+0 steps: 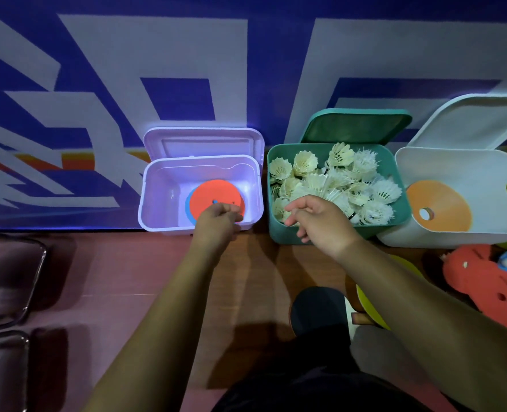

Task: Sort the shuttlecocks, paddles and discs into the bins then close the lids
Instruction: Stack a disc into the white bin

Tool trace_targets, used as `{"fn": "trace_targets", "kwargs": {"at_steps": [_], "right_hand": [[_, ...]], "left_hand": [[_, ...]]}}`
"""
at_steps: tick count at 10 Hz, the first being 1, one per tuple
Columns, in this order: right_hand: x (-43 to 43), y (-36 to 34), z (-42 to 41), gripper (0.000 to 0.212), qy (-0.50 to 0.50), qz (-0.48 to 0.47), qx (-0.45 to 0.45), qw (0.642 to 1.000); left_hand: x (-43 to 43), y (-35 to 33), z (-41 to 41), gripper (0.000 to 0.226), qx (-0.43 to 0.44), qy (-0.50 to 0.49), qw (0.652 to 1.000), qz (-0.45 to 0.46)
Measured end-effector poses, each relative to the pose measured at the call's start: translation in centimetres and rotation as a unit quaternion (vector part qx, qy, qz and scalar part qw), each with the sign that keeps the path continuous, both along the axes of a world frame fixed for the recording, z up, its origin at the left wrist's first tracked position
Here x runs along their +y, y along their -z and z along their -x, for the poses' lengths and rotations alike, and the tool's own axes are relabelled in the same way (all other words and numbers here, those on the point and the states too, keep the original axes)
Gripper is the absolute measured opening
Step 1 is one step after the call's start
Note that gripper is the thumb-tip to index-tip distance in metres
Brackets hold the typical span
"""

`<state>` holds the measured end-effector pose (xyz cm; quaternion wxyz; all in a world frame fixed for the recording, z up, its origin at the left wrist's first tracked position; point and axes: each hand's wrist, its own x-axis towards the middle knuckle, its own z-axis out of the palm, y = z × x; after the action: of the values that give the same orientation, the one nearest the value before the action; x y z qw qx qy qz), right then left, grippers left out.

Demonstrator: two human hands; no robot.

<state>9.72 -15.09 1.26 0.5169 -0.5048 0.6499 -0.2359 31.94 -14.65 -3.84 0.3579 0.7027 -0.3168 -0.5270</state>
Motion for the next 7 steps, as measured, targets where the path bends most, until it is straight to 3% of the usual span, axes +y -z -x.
{"fn": "trace_targets", "kwargs": {"at_steps": [4,6,7], "right_hand": [[5.9,3.2,10.0,0.019,0.1,-0.034,0.015,0.994],[9.1,5.8,17.2,0.022,0.165,-0.07,0.037,0.983],[10.5,6.6,20.9,0.021,0.229,-0.089,0.037,0.969]], "left_hand": [[5.5,4.6,13.8,0.026,0.021,0.213,0.972,-0.101],[6.1,5.6,20.0,0.022,-0.013,0.274,0.953,-0.127],[5.6,7.4,22.6,0.009,-0.027,0.278,0.947,-0.161]]}}
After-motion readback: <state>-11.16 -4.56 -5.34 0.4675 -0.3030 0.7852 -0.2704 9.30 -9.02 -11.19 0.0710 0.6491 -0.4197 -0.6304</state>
